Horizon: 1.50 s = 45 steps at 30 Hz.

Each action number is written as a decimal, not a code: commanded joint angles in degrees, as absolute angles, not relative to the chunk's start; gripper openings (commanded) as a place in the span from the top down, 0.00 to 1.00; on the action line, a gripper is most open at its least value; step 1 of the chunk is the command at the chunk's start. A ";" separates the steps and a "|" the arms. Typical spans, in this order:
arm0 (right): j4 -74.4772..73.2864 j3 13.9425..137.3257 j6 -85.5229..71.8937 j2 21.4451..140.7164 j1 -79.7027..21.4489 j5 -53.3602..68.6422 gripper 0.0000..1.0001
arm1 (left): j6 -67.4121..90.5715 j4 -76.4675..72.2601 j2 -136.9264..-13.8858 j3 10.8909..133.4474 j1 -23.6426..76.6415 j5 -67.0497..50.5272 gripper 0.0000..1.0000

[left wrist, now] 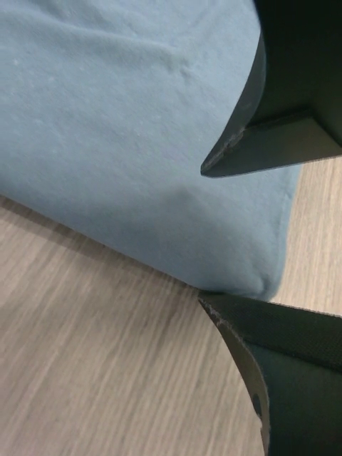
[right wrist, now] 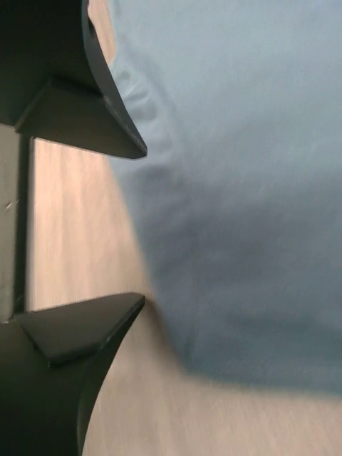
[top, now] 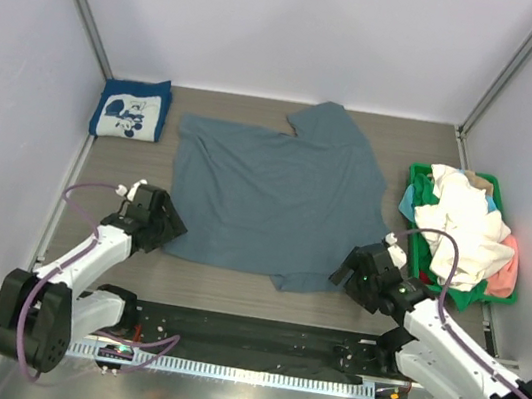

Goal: Fold and stack the t-shirts
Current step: Flatten the tshirt out

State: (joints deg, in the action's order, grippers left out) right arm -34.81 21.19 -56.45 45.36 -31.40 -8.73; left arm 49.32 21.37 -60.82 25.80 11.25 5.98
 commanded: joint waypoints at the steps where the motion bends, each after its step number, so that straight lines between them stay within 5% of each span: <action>1: -29.28 21.00 -56.61 51.14 -31.73 -10.89 0.21 | 49.66 19.34 -62.84 24.96 11.34 6.15 0.34; 2: -28.75 21.70 -56.17 51.94 -31.73 -11.59 0.23 | 49.66 19.25 -63.10 25.13 11.34 6.15 0.37; 5: -27.43 22.94 -54.67 54.31 -31.73 -13.09 0.53 | 49.22 18.72 -63.63 25.57 11.34 6.15 0.69; 6: -26.99 23.20 -53.97 54.84 -31.73 -13.36 0.71 | 48.61 18.81 -63.81 25.92 11.34 6.15 0.89; 7: -26.98 23.55 -53.53 55.02 -31.64 -13.62 0.77 | 48.26 18.98 -63.72 26.19 11.34 6.24 0.99; 9: -27.68 25.30 -52.21 54.93 -31.73 -14.41 0.97 | 47.73 20.29 -63.20 28.38 11.34 6.94 1.00; 10: -28.99 28.36 -50.73 54.41 -31.64 -14.85 0.99 | 46.68 23.17 -62.15 29.52 11.34 6.94 1.00; 16: -38.76 48.90 -43.69 60.18 -31.38 -17.32 0.99 | 42.90 32.59 -59.32 43.55 11.34 11.33 1.00; 20: -36.76 62.38 -35.62 76.17 -25.16 -9.52 0.98 | 38.69 32.87 -71.13 52.80 10.03 11.70 0.98; 21: -35.09 64.32 -34.64 83.68 -22.96 -7.06 0.59 | 38.41 33.22 -74.15 54.65 9.67 10.47 0.94; 22: -34.20 66.42 -33.58 87.59 -20.85 -3.73 0.37 | 37.89 33.92 -77.14 58.06 9.23 9.33 0.93; 24: -35.41 74.68 -31.13 96.10 -16.88 -0.79 0.26 | 37.44 35.06 -85.38 60.55 8.61 6.52 0.89; 30: -35.42 69.01 -31.37 87.30 -19.68 -7.89 0.24 | 39.64 28.31 -85.70 53.27 8.61 1.49 0.63; 35: -31.65 55.03 -34.80 75.94 -24.08 -9.41 0.32 | 40.34 25.23 -84.46 50.01 8.61 1.85 0.62; 45: -24.09 51.15 -34.46 86.38 -24.79 -6.06 0.42 | 39.90 24.08 -83.33 47.38 8.61 3.25 0.62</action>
